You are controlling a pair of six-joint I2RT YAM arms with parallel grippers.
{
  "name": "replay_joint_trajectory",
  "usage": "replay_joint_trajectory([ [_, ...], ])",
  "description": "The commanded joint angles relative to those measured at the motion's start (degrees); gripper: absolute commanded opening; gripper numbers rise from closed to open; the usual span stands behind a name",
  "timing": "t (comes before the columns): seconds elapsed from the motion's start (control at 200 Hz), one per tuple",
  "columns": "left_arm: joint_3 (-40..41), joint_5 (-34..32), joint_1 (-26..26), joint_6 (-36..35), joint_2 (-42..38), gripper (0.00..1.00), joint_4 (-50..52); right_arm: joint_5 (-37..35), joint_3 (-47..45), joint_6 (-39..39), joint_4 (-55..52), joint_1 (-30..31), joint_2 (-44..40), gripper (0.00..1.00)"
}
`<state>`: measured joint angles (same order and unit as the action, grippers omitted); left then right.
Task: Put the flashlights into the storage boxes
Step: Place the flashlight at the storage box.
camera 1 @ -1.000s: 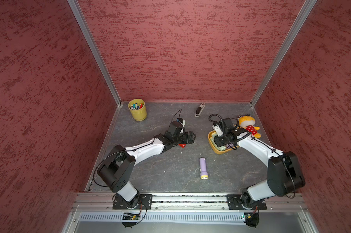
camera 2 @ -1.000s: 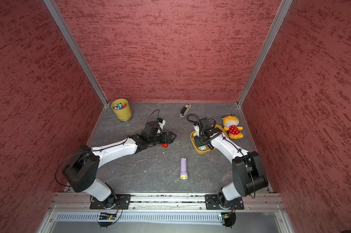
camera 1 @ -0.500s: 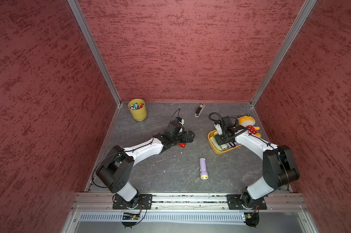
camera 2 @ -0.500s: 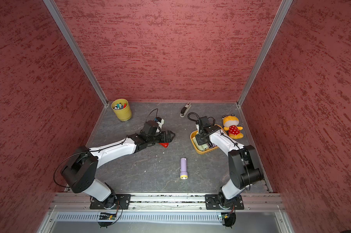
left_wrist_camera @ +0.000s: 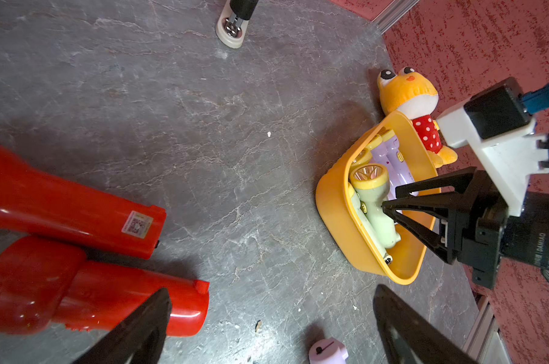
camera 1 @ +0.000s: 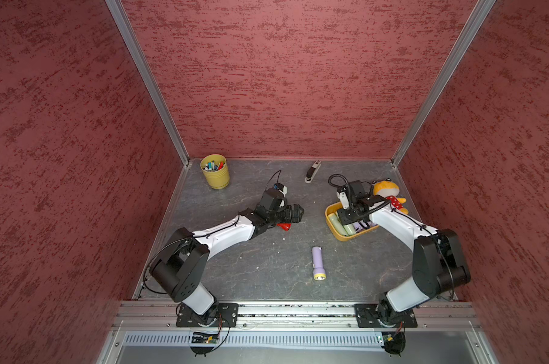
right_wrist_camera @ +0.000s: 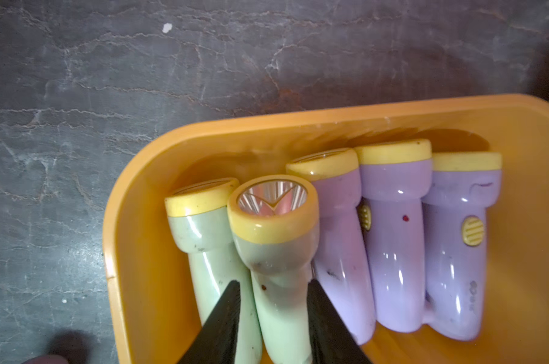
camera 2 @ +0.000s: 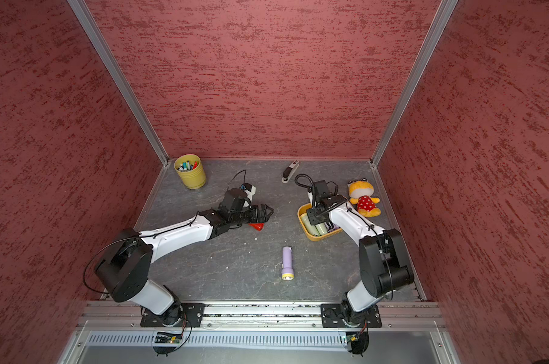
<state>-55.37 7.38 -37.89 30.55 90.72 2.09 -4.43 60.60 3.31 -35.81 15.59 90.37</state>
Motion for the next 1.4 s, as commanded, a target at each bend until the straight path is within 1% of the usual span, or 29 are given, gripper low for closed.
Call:
replay_joint_trajectory([
  [0.0, 0.53, -0.42, 0.19, -0.92, -1.23, 0.99, -0.24, -1.11, -0.08, -1.18, 1.41, -0.96, -0.13, 0.34],
  [0.391, 0.51, -0.33, 0.19, -0.84, -0.89, 1.0, -0.68, 1.59, -1.49, -0.76, 4.52, -2.06, 4.11, 0.24],
  [0.746, 0.69, -0.08, 0.19, -1.39, -0.81, 1.0, -1.92, 3.16, -0.75, -0.93, 4.34, -2.3, 5.7, 0.22],
  [0.877, 0.28, -0.17, 0.27, -3.7, -0.19, 0.99, -2.68, 5.52, -0.02, -1.93, 6.11, -2.32, 3.89, 0.23],
  [0.982, -0.53, 0.91, 0.83, -5.11, 0.63, 1.0, -3.66, 5.73, 0.8, -3.23, 6.81, -2.29, 1.87, 0.25],
  [1.127, -3.99, 3.71, 1.84, -5.92, 2.89, 0.99, -2.35, 4.73, -0.21, -4.56, 8.48, -2.26, -1.8, 0.28],
  [1.207, -5.46, 4.56, 2.03, -6.29, 3.82, 0.99, -2.0, 4.71, -0.77, -5.14, 8.81, -2.32, -3.82, 0.32],
  [1.328, -6.81, 5.1, 2.03, -6.37, 4.53, 0.99, -1.42, 4.63, -1.8, -7.1, 9.77, -2.32, -6.81, 0.35],
  [1.368, -7.46, 5.33, 2.03, -6.31, 4.87, 1.0, -1.09, 5.34, -1.73, -8.39, 10.16, -2.2, -6.83, 0.37],
  [1.398, -7.86, 5.53, 2.11, -6.36, 5.2, 0.99, -0.83, 6.78, -1.63, -9.06, 10.44, -2.16, -8.7, 0.39],
])
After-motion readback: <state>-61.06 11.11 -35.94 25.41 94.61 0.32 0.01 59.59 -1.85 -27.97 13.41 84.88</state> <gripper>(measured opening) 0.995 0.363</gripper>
